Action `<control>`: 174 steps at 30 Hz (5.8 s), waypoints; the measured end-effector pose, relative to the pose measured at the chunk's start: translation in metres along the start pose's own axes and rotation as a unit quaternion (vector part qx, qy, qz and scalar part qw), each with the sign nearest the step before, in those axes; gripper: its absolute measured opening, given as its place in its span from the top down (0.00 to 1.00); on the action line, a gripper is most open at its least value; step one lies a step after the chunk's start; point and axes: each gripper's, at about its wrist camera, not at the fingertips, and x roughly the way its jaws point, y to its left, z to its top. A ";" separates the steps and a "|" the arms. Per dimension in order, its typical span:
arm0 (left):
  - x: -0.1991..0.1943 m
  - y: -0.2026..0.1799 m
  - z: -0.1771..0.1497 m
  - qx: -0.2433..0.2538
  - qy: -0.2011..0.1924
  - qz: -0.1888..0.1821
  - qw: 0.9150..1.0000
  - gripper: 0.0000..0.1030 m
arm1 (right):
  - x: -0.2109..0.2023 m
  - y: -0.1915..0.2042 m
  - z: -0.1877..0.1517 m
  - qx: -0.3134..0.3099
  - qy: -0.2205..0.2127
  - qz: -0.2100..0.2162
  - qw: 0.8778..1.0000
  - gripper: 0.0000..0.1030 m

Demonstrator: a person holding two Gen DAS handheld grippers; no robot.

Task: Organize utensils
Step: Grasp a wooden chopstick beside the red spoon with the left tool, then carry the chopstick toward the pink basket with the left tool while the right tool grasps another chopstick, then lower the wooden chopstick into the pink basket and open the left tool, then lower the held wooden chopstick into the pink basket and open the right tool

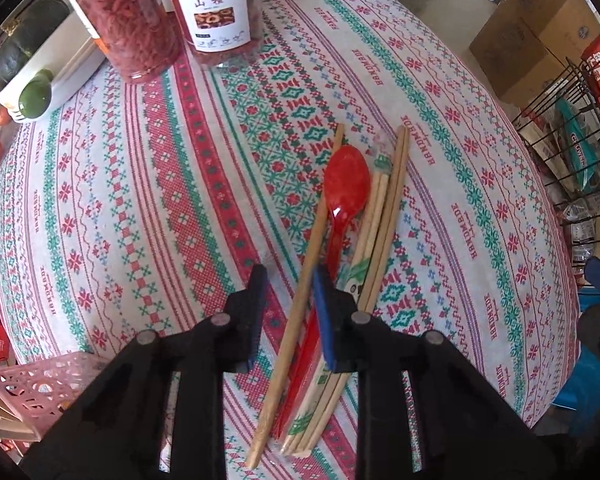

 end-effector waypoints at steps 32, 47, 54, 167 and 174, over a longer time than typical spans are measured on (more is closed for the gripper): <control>-0.122 0.033 -0.118 0.029 -0.192 -0.073 0.978 0.92 | 0.072 0.037 0.011 0.030 0.065 -0.004 0.997 0.17; -0.131 0.069 -0.151 0.019 -0.201 -0.087 0.976 0.92 | 0.105 0.097 0.013 -0.011 0.044 -0.106 0.993 0.45; -0.134 0.076 -0.156 0.010 -0.203 -0.088 0.975 0.92 | 0.115 0.114 0.011 -0.034 0.042 -0.144 0.988 0.50; -0.197 0.049 -0.168 -0.008 -0.316 -0.058 0.947 0.17 | -0.099 0.118 -0.024 -0.126 -0.210 0.106 0.964 0.20; -0.159 0.010 -0.134 0.040 -0.247 -0.029 0.968 0.17 | -0.066 0.072 -0.018 -0.092 -0.125 0.024 0.988 0.19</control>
